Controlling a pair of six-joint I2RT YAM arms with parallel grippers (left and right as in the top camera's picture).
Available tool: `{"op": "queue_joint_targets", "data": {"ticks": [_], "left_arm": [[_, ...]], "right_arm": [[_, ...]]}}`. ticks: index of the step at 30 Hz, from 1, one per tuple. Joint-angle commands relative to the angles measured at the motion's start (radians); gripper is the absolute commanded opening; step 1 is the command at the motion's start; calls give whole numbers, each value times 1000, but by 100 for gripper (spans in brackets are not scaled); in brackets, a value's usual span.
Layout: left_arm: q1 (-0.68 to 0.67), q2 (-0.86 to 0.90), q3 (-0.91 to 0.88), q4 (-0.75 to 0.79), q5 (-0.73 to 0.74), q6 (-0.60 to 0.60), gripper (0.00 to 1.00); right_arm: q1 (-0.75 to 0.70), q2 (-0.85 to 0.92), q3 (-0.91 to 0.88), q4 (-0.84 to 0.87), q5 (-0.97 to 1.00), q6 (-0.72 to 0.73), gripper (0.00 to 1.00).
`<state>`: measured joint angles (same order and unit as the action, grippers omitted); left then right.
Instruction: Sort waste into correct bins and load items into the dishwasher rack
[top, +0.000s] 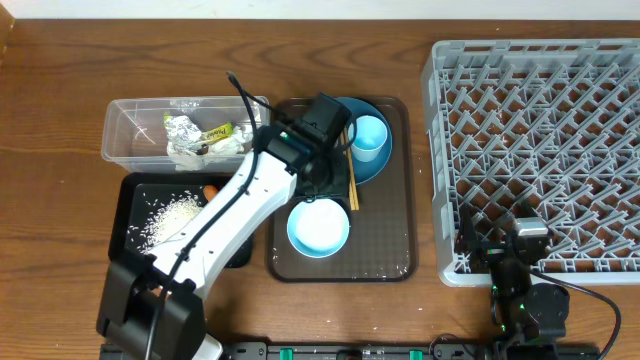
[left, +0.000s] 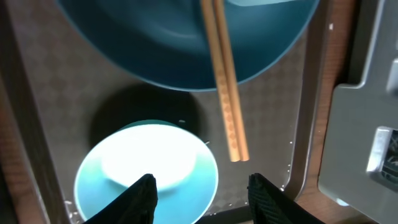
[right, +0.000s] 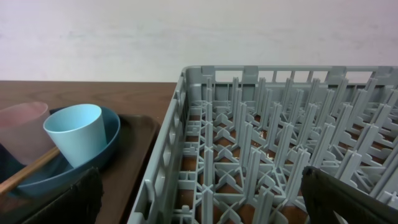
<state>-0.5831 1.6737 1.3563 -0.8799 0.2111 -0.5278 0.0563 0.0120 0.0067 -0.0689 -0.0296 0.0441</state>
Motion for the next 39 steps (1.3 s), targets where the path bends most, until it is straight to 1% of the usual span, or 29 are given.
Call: {"op": "queue_joint_targets", "data": {"ticks": [1, 3, 6, 11, 14, 16, 18, 19, 20, 25, 30, 31, 34, 39], "left_arm": [[-31, 1, -5, 15, 5, -12, 49], [-41, 1, -5, 21, -10, -12, 49], [-30, 0, -3, 22, -71, -11, 49], [53, -18, -3, -17, -30, -11, 50], [103, -27, -3, -62, -29, -2, 55], [131, -27, -3, -67, -29, 35, 58], [153, -27, -3, -72, -29, 72, 66], [162, -27, -3, -72, -29, 71, 77], [169, -27, -3, -72, -29, 71, 84], [174, -27, -3, -72, -29, 71, 91], [176, -29, -1, -92, -47, 87, 93], [187, -32, 4, -124, -74, 107, 94], [243, -46, 8, -201, -146, 112, 95], [335, -48, 6, -226, -145, 108, 99]], "right_arm": [[7, -5, -2, -3, -1, -1, 99], [7, -5, -2, -3, 0, -1, 99], [7, -5, -2, -3, 0, -1, 99], [7, -5, -2, -3, 0, -1, 99], [7, -5, -2, -3, 0, -1, 99], [7, -5, -2, -3, -1, -1, 99], [7, -5, -2, -3, 0, -1, 99], [7, -5, -2, -3, 0, -1, 99], [7, -5, -2, -3, 0, -1, 99], [7, -5, -2, -3, 0, -1, 99], [7, -5, -2, -3, 0, -1, 99], [7, -5, -2, -3, 0, -1, 99], [7, -5, -2, -3, 0, -1, 99], [7, -5, -2, -3, 0, -1, 99]]}}
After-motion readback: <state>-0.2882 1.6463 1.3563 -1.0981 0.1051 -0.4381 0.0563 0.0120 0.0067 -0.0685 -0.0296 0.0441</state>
